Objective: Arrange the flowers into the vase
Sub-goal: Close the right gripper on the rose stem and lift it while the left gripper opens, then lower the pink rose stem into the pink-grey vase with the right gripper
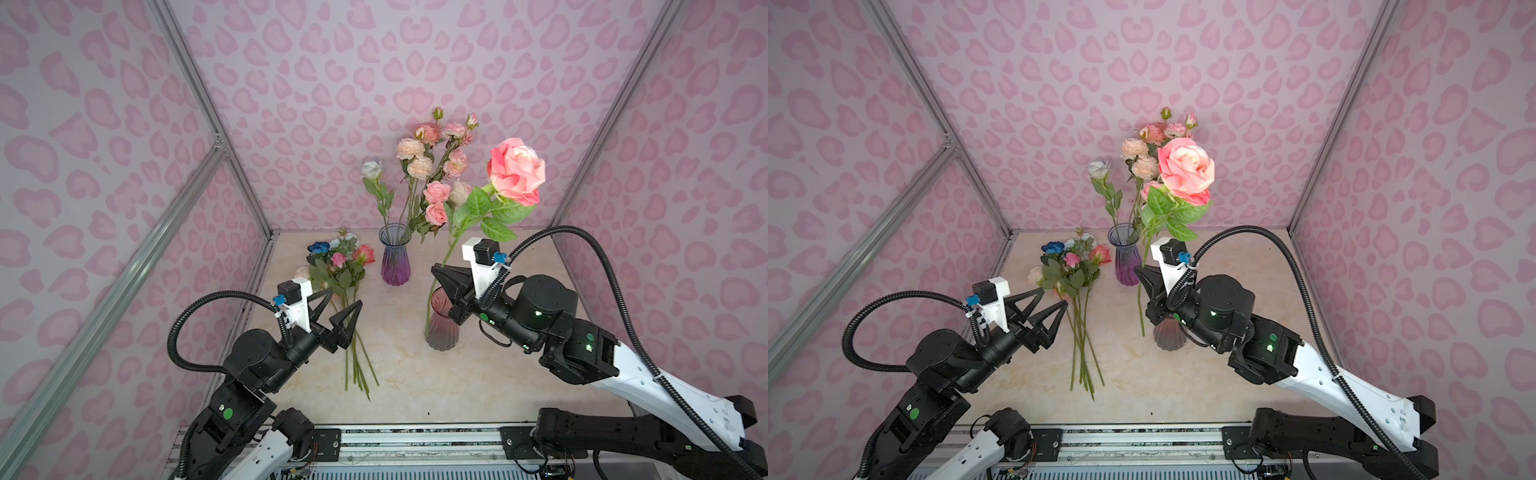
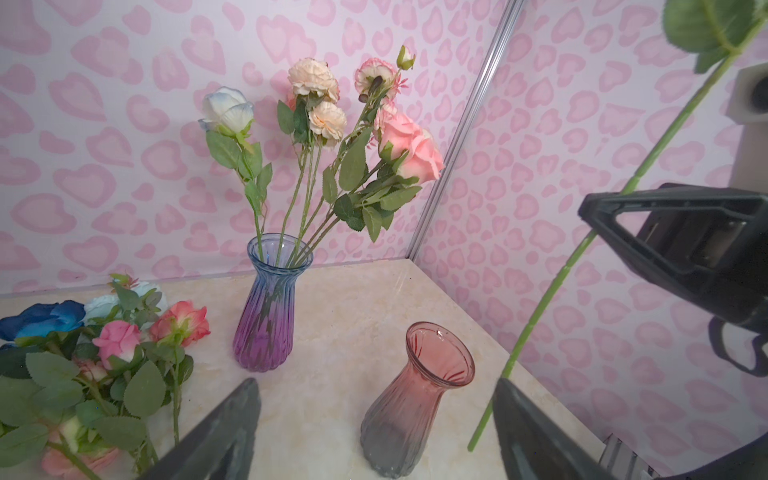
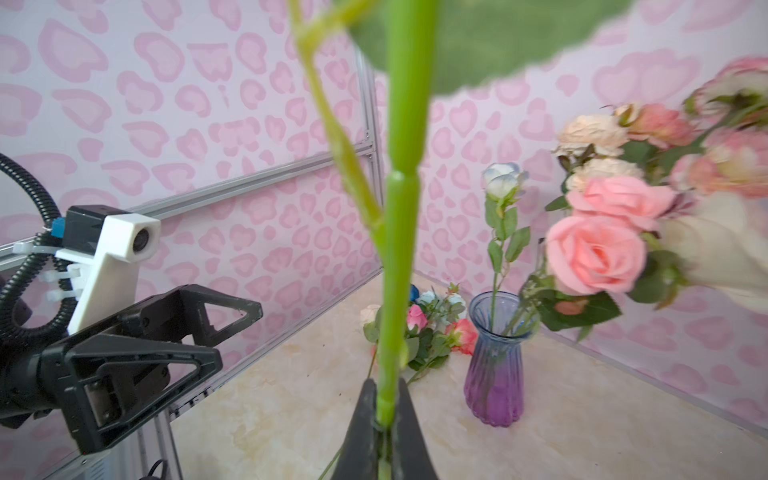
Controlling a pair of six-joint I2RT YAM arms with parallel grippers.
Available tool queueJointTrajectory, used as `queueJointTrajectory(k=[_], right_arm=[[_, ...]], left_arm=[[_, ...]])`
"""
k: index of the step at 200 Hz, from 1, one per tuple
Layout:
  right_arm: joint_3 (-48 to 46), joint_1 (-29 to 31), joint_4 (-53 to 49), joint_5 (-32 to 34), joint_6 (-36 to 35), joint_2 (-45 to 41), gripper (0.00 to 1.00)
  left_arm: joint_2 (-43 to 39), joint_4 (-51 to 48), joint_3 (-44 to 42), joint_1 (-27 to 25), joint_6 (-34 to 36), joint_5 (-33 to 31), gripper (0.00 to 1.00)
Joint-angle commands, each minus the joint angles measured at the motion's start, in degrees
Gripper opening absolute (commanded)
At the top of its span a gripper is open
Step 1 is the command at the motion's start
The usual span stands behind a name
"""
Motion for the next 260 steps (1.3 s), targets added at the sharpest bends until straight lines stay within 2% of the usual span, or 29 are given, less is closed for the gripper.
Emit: queueJointTrajectory(k=[1, 52, 109, 180, 234, 260], right_arm=[[-3.02, -3.77, 1.79, 3.12, -0.41, -3.67, 0.0], [-6.4, -14.86, 5.38, -1.26, 2.8, -8.19, 0.0], [-10.87, -22.99, 8.89, -7.17, 8.59, -5.45, 0.0], [-23.15, -24.2, 17.38, -9.8, 21.09, -1.6, 0.0], [-27.09, -20.51, 18.07, -9.13, 22.53, 1.23, 0.0], [-27.49, -20.01, 16.15, -7.64, 22.57, 1.7, 0.04]], left_arm=[[1.01, 2.42, -0.72, 0.07, -0.81, -0.49, 0.88], [4.63, 4.29, -1.8, 0.03, -1.48, 0.44, 0.87], [5.75, 5.18, -2.6, 0.07, -2.33, 0.81, 0.86], [4.55, 5.33, -5.28, 0.07, -3.58, 0.43, 0.86], [5.5, 6.56, -6.52, 0.07, -4.13, 1.06, 0.86], [5.69, 6.86, -6.86, 0.07, -4.02, 1.05, 0.86]])
